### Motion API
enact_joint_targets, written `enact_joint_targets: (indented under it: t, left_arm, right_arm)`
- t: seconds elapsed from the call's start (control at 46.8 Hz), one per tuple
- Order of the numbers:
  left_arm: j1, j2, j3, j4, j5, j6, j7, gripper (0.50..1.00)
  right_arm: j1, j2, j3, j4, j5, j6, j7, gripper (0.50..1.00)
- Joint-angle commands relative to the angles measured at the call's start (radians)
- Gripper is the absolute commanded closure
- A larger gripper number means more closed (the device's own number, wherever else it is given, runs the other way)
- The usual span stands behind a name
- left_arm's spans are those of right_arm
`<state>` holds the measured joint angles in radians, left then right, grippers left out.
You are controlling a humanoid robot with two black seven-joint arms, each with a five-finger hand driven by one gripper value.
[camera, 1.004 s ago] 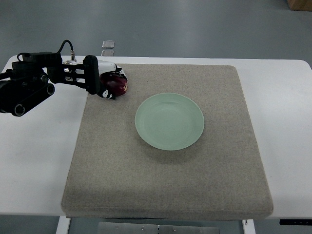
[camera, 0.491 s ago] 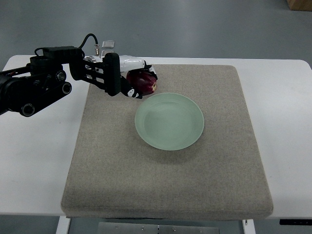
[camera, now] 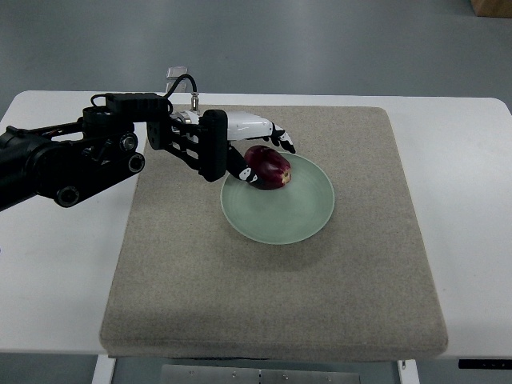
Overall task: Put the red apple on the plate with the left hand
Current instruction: 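Carry the apple with the left hand onto the green plate, then open the left hand and lift it off the apple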
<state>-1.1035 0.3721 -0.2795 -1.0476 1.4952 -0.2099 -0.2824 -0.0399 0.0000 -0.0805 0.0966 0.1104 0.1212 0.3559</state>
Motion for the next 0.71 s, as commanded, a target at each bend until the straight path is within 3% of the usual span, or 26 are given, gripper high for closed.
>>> enact_joint_targets:
  t: [0.0,0.299,0.385,0.47,0.684]
  left_arm:
    - [0.002,-0.021,0.002,0.000,0.000,0.000,0.000,0.679]
    - [-0.010,-0.027,0.000,0.000,0.000,-0.003,0.000,0.652]
    - [-0.010,-0.027,-0.004,0.003,-0.009,-0.002,-0.001,0.577]
    - [-0.012,-0.025,-0.013,0.008,-0.015,0.000,-0.001,0.542]
    - [-0.012,-0.013,-0.052,0.066,-0.020,0.004,-0.008,0.508]
  right_arm:
    - [0.000,0.000,0.001,0.000,0.000,0.000,0.000,0.536]
    - [0.000,0.000,-0.001,0.000,0.000,0.000,0.000,0.536]
    - [0.000,0.000,0.001,0.000,0.000,0.000,0.000,0.536]
    - [0.000,0.000,0.001,0.000,0.000,0.000,0.000,0.536]
    - [0.000,0.000,-0.001,0.000,0.000,0.000,0.000,0.536]
